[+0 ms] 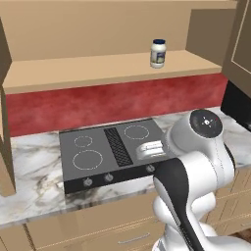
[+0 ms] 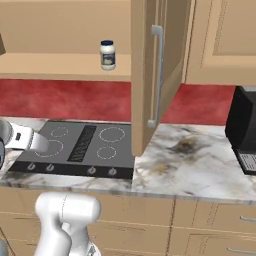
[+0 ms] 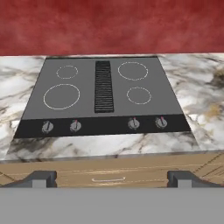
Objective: Move the ketchup and mayonnaise from the cabinet to the dining counter.
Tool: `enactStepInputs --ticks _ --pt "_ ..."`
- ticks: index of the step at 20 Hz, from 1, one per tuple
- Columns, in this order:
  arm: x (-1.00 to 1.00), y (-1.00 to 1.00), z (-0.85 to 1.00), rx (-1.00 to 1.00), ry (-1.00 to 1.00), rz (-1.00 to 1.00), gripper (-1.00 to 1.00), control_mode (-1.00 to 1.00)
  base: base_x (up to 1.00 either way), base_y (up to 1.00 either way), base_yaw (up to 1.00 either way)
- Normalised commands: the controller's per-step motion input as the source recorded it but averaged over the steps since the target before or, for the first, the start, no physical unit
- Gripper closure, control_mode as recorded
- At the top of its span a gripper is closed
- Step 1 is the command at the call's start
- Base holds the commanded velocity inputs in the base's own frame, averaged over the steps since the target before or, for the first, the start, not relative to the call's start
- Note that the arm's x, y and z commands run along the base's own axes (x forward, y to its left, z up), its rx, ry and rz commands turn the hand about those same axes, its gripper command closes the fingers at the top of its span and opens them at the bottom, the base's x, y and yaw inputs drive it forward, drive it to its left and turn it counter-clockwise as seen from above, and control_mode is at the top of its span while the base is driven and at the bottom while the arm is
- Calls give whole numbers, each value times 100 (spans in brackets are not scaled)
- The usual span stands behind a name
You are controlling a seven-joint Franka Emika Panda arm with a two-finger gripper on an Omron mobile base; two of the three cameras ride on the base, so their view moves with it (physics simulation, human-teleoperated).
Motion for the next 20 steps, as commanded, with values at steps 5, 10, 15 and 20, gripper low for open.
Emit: enactStepInputs --ticks 5,10,15,20 --pt "0 0 0 0 0 0 -100 100 50 -11 0" --pt "0 0 0 0 0 0 -100 100 40 -7 0" --pt "0 0 0 0 0 0 -100 100 6 0 0" --pt "0 0 0 0 0 0 -100 100 0 0 0"
